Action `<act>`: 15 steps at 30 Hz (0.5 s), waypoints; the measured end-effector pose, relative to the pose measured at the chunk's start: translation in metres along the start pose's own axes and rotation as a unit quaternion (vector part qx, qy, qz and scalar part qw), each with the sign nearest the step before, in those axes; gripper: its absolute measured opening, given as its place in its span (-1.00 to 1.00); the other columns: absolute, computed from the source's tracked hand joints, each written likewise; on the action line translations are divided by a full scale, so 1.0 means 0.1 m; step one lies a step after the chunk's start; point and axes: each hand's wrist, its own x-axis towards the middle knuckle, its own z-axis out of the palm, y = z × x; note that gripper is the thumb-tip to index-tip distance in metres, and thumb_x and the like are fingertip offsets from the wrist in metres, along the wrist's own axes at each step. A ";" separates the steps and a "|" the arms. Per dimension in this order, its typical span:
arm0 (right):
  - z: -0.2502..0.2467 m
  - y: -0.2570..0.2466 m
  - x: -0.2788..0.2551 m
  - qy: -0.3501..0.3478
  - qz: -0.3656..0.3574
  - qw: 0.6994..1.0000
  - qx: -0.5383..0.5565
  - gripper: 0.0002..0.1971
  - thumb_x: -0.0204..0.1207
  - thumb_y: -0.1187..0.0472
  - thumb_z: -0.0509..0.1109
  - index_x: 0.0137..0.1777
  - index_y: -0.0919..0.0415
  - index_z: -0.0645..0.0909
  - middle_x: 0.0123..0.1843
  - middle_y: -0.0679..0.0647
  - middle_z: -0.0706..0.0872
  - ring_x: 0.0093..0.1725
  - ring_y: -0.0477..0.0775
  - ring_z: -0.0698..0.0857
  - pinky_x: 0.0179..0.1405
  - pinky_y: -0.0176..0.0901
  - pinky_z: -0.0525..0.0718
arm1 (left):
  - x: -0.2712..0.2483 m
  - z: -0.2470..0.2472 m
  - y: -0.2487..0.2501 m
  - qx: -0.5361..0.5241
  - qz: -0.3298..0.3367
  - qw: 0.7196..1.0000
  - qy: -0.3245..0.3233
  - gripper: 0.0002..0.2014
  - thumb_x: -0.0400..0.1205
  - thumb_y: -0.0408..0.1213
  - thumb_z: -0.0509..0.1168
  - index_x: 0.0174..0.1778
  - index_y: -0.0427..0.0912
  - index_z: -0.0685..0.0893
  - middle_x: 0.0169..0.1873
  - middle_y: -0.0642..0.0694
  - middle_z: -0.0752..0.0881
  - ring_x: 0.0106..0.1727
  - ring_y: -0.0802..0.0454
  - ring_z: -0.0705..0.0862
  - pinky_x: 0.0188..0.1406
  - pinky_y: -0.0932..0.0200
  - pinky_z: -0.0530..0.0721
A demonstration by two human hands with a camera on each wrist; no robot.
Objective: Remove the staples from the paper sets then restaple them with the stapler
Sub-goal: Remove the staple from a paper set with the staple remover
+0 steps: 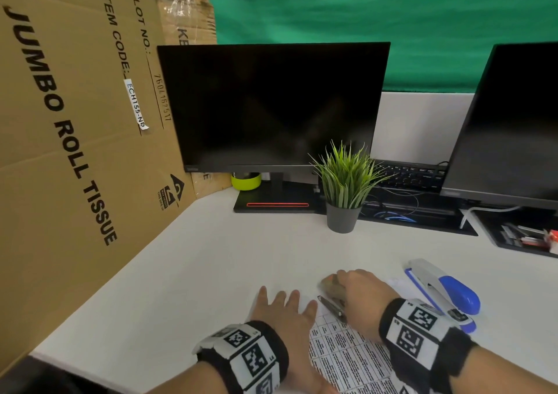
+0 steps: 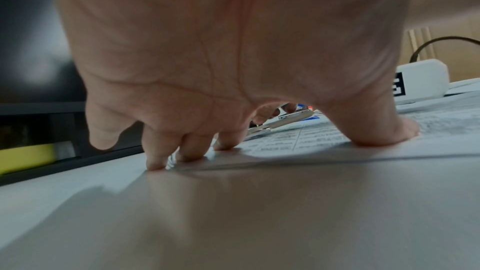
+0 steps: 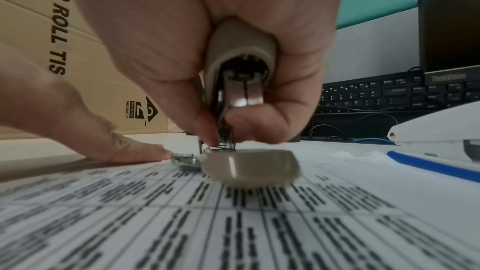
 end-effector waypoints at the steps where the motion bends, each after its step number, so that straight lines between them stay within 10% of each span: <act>1: 0.00 -0.01 0.01 0.001 0.005 1.000 0.001 -0.58 0.51 0.31 0.29 0.37 0.12 0.41 0.30 0.11 0.53 0.22 0.13 0.61 0.18 -0.12 0.61 | 0.01 0.01 0.01 0.006 -0.007 1.000 0.005 0.03 0.55 0.34 0.26 0.70 0.03 -0.26 0.71 -0.15 -0.20 0.71 -0.20 -0.16 0.59 -0.38 -0.31; 9: 0.03 -0.18 0.30 0.060 0.067 0.991 0.103 -0.69 0.55 0.29 0.26 0.29 0.18 0.45 0.26 0.16 0.58 0.20 0.17 0.63 0.13 -0.14 0.56 | 0.03 -0.05 0.05 0.012 -0.012 1.000 -0.012 0.03 0.55 0.30 0.29 0.70 0.03 -0.25 0.71 -0.18 -0.16 0.71 -0.22 -0.12 0.57 -0.42 -0.33; 15: -0.20 0.16 0.04 0.009 -0.029 0.995 0.092 -0.77 0.58 0.31 0.18 0.16 0.11 0.57 0.11 0.03 0.68 0.12 0.05 0.66 0.17 -0.17 0.62 | 0.07 0.05 0.07 0.020 -0.042 0.999 0.017 -0.20 0.70 0.12 0.17 0.71 0.05 -0.19 0.71 -0.18 -0.13 0.71 -0.21 -0.08 0.59 -0.40 -0.28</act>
